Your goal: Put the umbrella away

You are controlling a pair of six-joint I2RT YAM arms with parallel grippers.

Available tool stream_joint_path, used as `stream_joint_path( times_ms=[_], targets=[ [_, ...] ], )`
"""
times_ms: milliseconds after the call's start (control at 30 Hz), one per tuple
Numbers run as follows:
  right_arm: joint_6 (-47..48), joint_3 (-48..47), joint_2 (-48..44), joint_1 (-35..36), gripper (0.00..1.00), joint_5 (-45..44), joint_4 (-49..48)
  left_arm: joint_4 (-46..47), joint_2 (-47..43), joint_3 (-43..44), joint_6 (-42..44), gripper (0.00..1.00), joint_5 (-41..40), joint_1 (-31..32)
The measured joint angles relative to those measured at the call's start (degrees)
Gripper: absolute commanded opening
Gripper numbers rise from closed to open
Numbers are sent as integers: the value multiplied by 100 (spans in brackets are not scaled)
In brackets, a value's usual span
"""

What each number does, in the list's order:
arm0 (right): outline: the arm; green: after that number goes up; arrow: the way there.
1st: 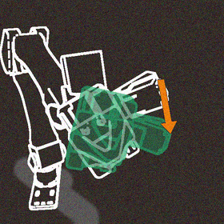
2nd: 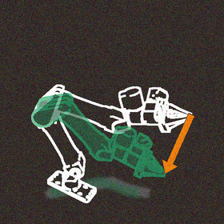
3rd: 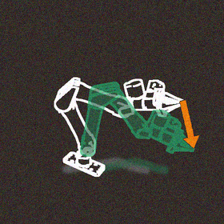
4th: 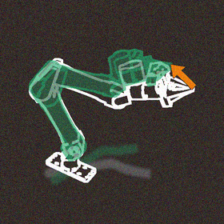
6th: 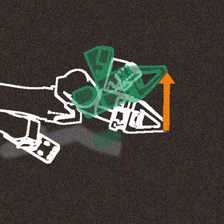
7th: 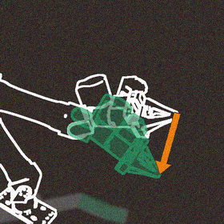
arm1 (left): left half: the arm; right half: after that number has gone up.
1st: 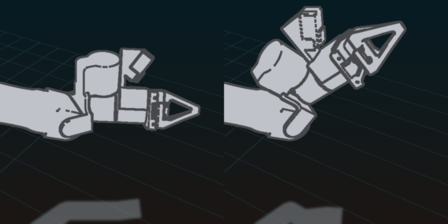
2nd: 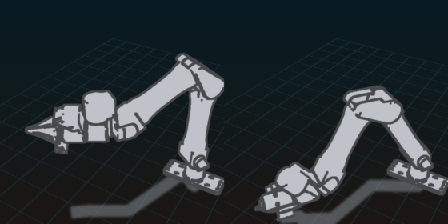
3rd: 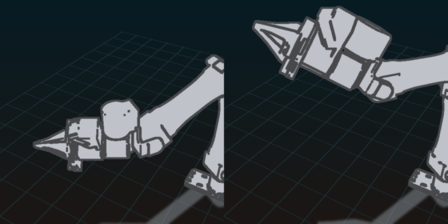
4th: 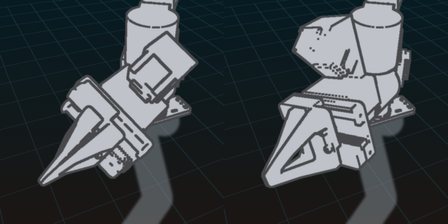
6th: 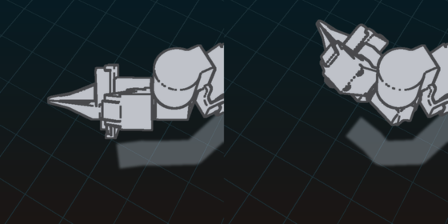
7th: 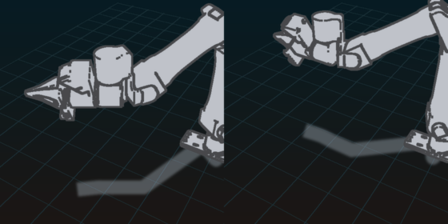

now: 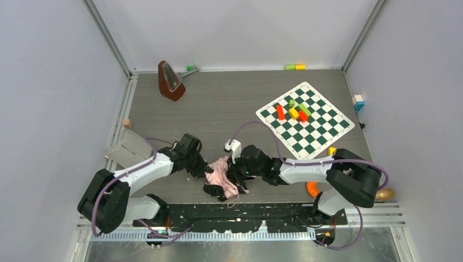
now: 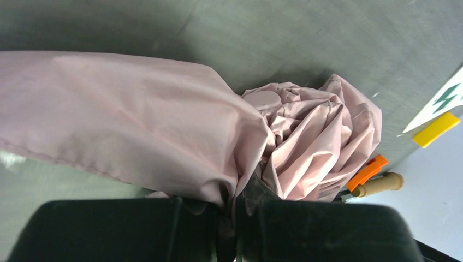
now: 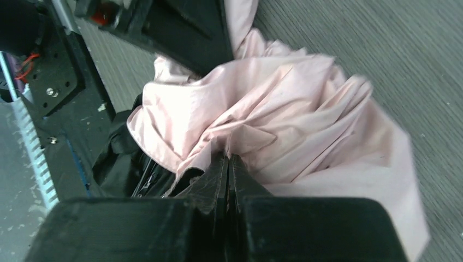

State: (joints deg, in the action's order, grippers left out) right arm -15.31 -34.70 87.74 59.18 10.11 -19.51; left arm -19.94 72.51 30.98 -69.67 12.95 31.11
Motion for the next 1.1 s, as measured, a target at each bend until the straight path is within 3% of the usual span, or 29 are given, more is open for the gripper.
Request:
stream_joint_path(
  times_ms=[133, 333, 533, 733, 967, 1100],
  targets=[
    [46, 76, -345, 157, 6, -42, -9, -791, -293, 66, -658, 0, -271, 428],
    [17, 372, -275, 684, 6, -17, -708, -1126, -289, 46, -1384, 0, -142, 675],
    [-138, 435, 459, 1279, 6, -76, -1838, -1676, -424, 2, -1637, 0, -203, 844],
    [-275, 1110, 378, 1475, 6, -131, -3106, -2074, -651, -59, -2085, 0, -52, 951],
    [407, 977, -1228, 1478, 6, -7, -1897, -2579, -918, 28, -2577, 0, 37, 966],
    [962, 708, -1484, 1727, 6, -2, -1259, -2677, -876, 162, -2769, 0, 155, 966]
  ],
)
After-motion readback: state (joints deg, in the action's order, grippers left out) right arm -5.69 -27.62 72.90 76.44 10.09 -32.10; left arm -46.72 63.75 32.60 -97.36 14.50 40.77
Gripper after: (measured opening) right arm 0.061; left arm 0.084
